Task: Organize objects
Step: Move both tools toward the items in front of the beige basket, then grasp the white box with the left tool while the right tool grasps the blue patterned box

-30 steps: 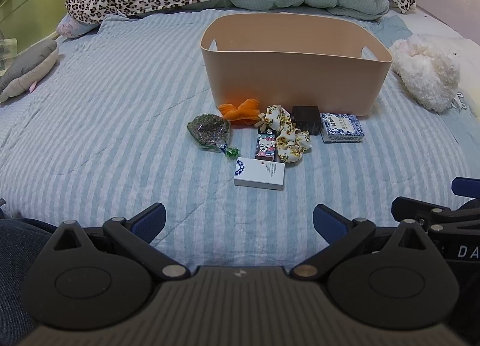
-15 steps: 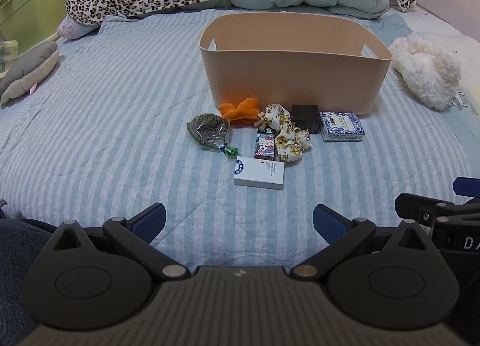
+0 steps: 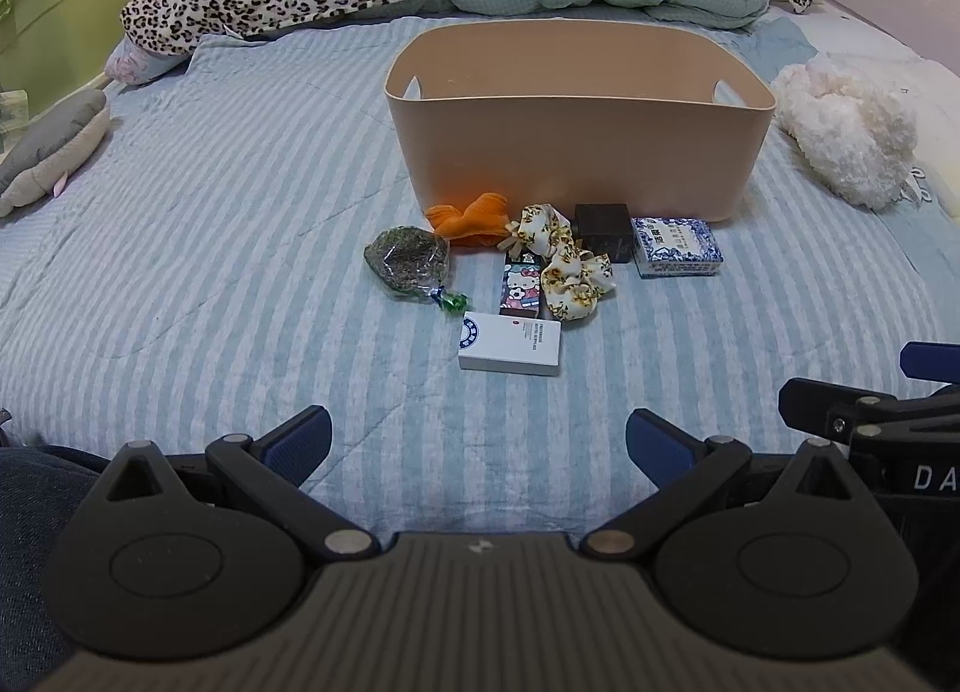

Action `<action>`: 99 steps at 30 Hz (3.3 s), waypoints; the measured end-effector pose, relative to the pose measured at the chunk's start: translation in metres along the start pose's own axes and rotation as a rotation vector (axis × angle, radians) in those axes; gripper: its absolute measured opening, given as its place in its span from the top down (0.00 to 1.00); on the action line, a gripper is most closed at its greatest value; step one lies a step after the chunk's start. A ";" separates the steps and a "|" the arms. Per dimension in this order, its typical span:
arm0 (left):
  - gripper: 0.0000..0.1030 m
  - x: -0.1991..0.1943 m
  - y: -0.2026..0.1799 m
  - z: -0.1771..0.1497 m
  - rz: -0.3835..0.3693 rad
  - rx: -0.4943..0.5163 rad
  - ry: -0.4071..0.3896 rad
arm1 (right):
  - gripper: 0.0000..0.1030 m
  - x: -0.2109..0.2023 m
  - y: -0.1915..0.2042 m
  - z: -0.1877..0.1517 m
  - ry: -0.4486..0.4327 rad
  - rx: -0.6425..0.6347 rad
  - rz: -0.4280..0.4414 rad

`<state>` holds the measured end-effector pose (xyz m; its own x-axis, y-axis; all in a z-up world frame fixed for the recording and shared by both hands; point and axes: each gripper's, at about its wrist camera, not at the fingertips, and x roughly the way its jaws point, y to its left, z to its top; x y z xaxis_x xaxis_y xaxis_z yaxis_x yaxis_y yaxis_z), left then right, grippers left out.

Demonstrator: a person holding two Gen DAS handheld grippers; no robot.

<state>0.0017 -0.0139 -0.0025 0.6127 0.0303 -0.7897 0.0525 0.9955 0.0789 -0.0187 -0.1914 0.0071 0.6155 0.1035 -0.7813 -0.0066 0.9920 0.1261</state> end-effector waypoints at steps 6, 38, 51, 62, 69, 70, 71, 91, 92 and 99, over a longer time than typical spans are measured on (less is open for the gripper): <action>0.00 0.000 0.001 0.002 -0.002 -0.005 -0.001 | 0.00 0.001 -0.001 0.002 0.000 0.002 -0.002; 0.00 0.044 0.002 0.017 -0.020 -0.041 0.045 | 0.00 0.031 -0.010 0.023 0.029 -0.001 -0.029; 0.00 0.096 0.008 0.028 -0.052 -0.057 0.112 | 0.00 0.070 -0.012 0.046 0.033 -0.031 -0.057; 0.00 0.132 0.011 0.035 -0.060 -0.077 0.145 | 0.00 0.111 -0.009 0.056 0.044 -0.025 -0.049; 0.00 0.147 0.028 0.037 -0.039 -0.134 0.170 | 0.04 0.135 -0.005 0.060 0.048 -0.022 -0.046; 0.00 0.148 0.029 0.038 -0.042 -0.139 0.173 | 0.06 0.139 -0.004 0.061 0.049 -0.021 -0.043; 0.00 0.149 0.030 0.037 -0.044 -0.139 0.176 | 0.07 0.142 -0.003 0.061 0.052 -0.023 -0.040; 0.40 0.136 0.038 0.042 -0.039 -0.167 0.156 | 0.40 0.150 0.013 0.062 0.028 -0.097 -0.041; 0.41 0.134 0.038 0.042 -0.042 -0.166 0.153 | 0.40 0.146 0.013 0.061 0.025 -0.093 -0.039; 0.41 0.094 0.045 0.048 -0.054 -0.169 0.060 | 0.40 0.113 0.006 0.064 -0.040 -0.061 -0.034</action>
<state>0.0998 0.0292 -0.0436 0.5645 -0.0228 -0.8251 -0.0525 0.9966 -0.0635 0.1014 -0.1790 -0.0409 0.6470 0.0681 -0.7594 -0.0328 0.9976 0.0614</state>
